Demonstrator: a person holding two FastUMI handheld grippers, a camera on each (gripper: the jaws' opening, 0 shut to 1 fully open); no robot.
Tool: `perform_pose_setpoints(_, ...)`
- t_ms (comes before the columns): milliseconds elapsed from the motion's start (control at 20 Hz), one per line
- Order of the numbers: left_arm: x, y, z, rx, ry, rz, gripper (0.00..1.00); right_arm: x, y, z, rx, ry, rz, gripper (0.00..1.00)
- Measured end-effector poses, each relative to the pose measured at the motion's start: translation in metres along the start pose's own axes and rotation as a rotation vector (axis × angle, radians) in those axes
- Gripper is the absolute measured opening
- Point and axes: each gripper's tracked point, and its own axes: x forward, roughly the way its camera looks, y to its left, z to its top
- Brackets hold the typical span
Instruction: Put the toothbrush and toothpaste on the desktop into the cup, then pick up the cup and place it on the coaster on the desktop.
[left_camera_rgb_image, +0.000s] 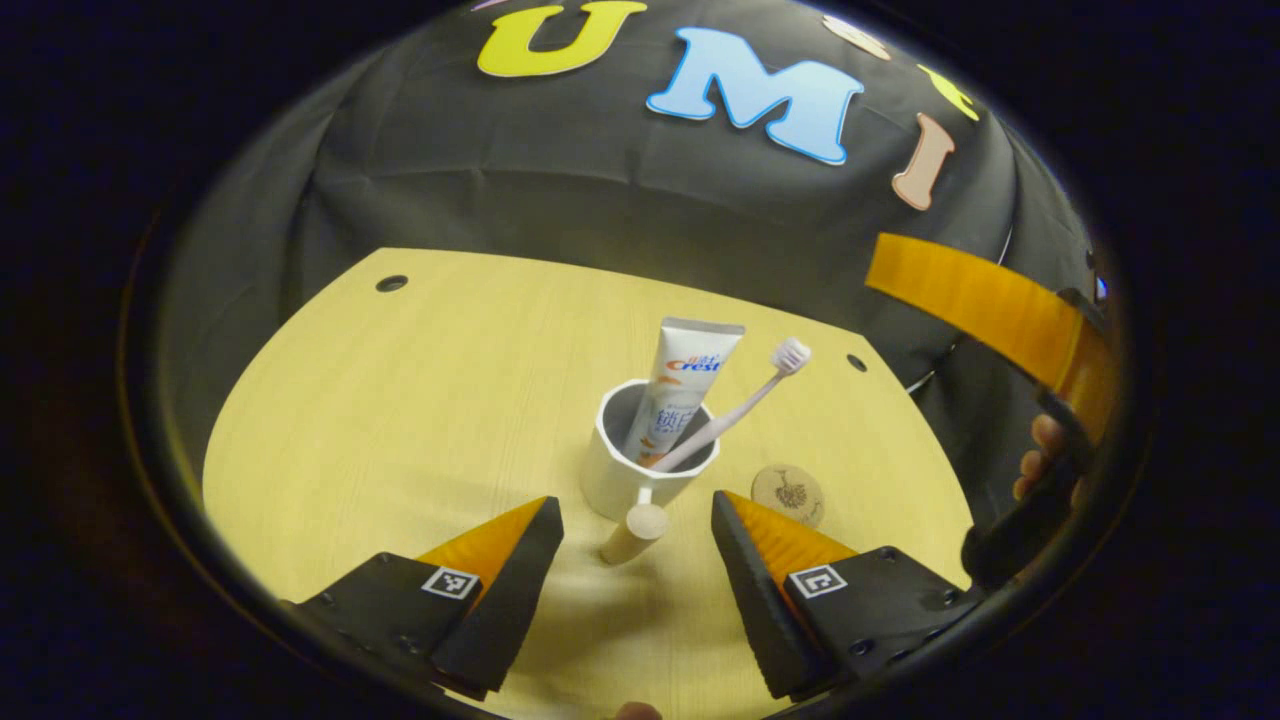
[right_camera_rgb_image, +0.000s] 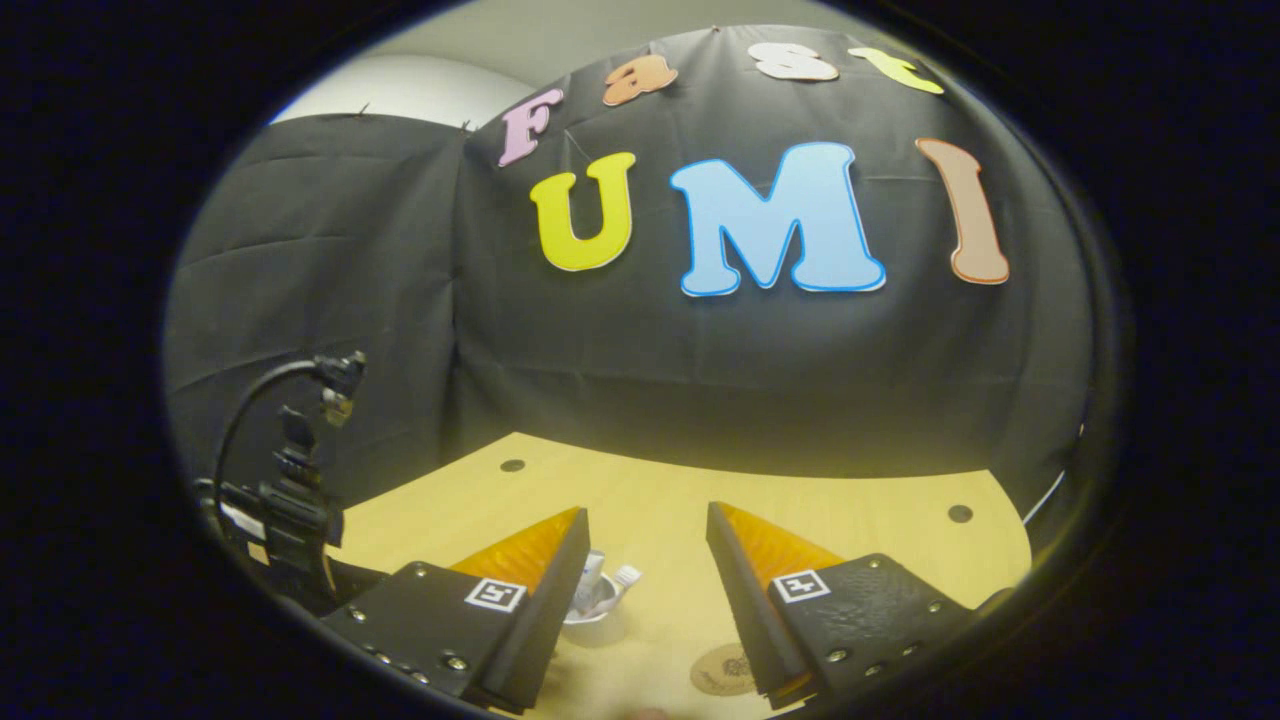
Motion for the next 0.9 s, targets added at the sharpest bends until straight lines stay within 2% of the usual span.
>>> perform_pose_setpoints(50, 0.004, -0.001, -0.001, -0.007, 0.017, -0.004, 0.97, -0.005, -0.004, 0.002, 0.003, 0.002, -0.01, 0.75)
perform_pose_setpoints(100, 0.008, -0.001, -0.002, -0.015, 0.035, -0.008, 0.92, -0.011, -0.008, 0.003, 0.005, 0.002, -0.017, 0.75)
perform_pose_setpoints(200, 0.014, -0.001, -0.003, -0.014, 0.063, 0.003, 0.92, -0.02, -0.016, 0.007, 0.007, -0.004, -0.038, 0.75)
perform_pose_setpoints(250, 0.017, 0.001, -0.004, -0.008, 0.077, 0.011, 0.96, -0.025, -0.02, 0.007, 0.004, 0.001, -0.049, 0.75)
perform_pose_setpoints(300, 0.019, 0.002, -0.007, -0.004, 0.092, 0.015, 0.96, -0.029, -0.024, 0.005, 0.001, 0.004, -0.059, 0.75)
perform_pose_setpoints(350, 0.02, 0.002, -0.008, -0.002, 0.113, 0.013, 0.91, -0.034, -0.028, 0.004, -0.003, 0.009, -0.069, 0.75)
perform_pose_setpoints(400, 0.024, 0.001, -0.011, -0.001, 0.135, 0.012, 0.91, -0.037, -0.033, 0.001, -0.004, 0.015, -0.079, 0.75)
perform_pose_setpoints(450, 0.027, 0.003, -0.013, 0.002, 0.158, 0.015, 0.96, -0.041, -0.036, -0.003, -0.007, 0.022, -0.09, 0.75)
perform_pose_setpoints(600, 0.038, 0.003, -0.019, 0.008, 0.211, 0.013, 0.99, -0.049, -0.051, -0.016, -0.014, 0.049, -0.126, 0.75)
perform_pose_setpoints(800, 0.047, 0.003, -0.026, 0.017, 0.268, 0.018, 0.8, -0.059, -0.063, -0.031, 0.011, 0.082, -0.155, 0.75)
perform_pose_setpoints(850, 0.048, 0.003, -0.028, 0.018, 0.279, 0.022, 0.77, -0.062, -0.066, -0.033, 0.019, 0.087, -0.162, 0.75)
perform_pose_setpoints(900, 0.049, 0.004, -0.028, 0.019, 0.287, 0.026, 0.82, -0.063, -0.07, -0.035, 0.025, 0.091, -0.171, 0.75)
